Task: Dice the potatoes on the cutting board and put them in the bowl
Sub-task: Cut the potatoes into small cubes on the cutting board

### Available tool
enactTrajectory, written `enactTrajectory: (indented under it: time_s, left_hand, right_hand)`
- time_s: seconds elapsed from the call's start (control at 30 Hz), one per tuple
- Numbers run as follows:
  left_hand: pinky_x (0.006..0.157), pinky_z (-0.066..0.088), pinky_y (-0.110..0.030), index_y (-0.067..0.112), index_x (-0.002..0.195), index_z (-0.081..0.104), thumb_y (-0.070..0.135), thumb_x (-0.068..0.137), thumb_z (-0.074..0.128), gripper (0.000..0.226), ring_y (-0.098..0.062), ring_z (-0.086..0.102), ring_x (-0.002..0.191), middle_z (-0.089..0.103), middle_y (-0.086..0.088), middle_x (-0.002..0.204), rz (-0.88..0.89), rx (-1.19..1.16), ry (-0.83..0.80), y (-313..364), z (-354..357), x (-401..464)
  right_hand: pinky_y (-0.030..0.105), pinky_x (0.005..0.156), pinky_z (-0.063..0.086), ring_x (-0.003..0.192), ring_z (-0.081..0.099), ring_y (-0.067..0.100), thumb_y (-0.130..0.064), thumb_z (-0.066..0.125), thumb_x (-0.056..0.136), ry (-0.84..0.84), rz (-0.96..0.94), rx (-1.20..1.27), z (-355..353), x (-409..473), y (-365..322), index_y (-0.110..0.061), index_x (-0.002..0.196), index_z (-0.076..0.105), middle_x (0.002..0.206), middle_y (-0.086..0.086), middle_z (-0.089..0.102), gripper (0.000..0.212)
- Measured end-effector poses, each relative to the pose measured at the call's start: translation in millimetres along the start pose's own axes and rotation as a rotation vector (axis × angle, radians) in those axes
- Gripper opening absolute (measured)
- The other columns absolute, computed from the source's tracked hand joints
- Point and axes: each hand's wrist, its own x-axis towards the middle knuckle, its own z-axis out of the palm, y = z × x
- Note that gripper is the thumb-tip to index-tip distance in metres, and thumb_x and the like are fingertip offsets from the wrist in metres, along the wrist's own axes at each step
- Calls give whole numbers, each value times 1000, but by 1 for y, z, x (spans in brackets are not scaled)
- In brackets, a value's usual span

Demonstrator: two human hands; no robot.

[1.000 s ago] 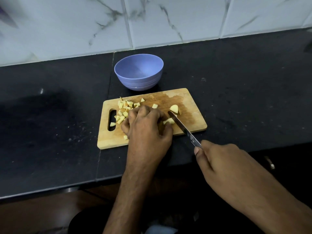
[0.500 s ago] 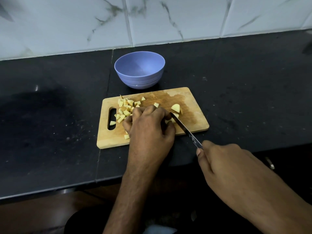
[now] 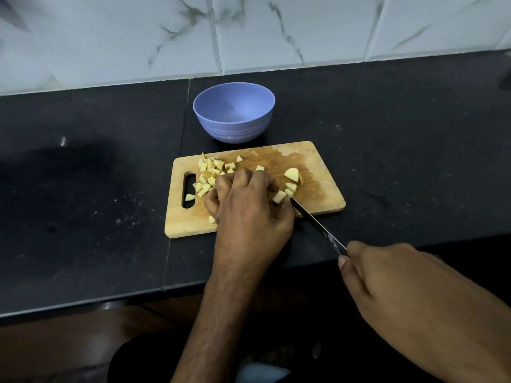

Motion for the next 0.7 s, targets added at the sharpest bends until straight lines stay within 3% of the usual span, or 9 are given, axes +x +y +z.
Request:
enactTrajectory:
  time_s: [0.17,0.43,0.7]
  left_hand:
    - [105,13,-32,36,103,63,41,84,69,21,-9,29,127,47,17,115,-22,-25,-12,-4,-5,-6]
    - [111,22,-45,37,89,63,34,85,71,9,-11,35,129,55,19,118,-80,-67,-14,-5,-7,-4]
    - [105,16,-34,35,86,68,33,85,74,6,-8,35,129,58,21,114,-111,-104,-18,-5,-8,-2]
  right_hand:
    - [17,49,32,57,49,4,-49,18,102,34,-29,32,-11,2,-12,-30,73,27,69,-8,50,36]
    - [17,50,33,57,50,3,-49,21,102,34,-63,26,-6,9,-14,-30,73,29,69,-9,50,36]
    - [17,49,33,58,48,3,-46,22,104,-9,-69,16,0,15,-8,-33,88,36,71,-9,50,25]
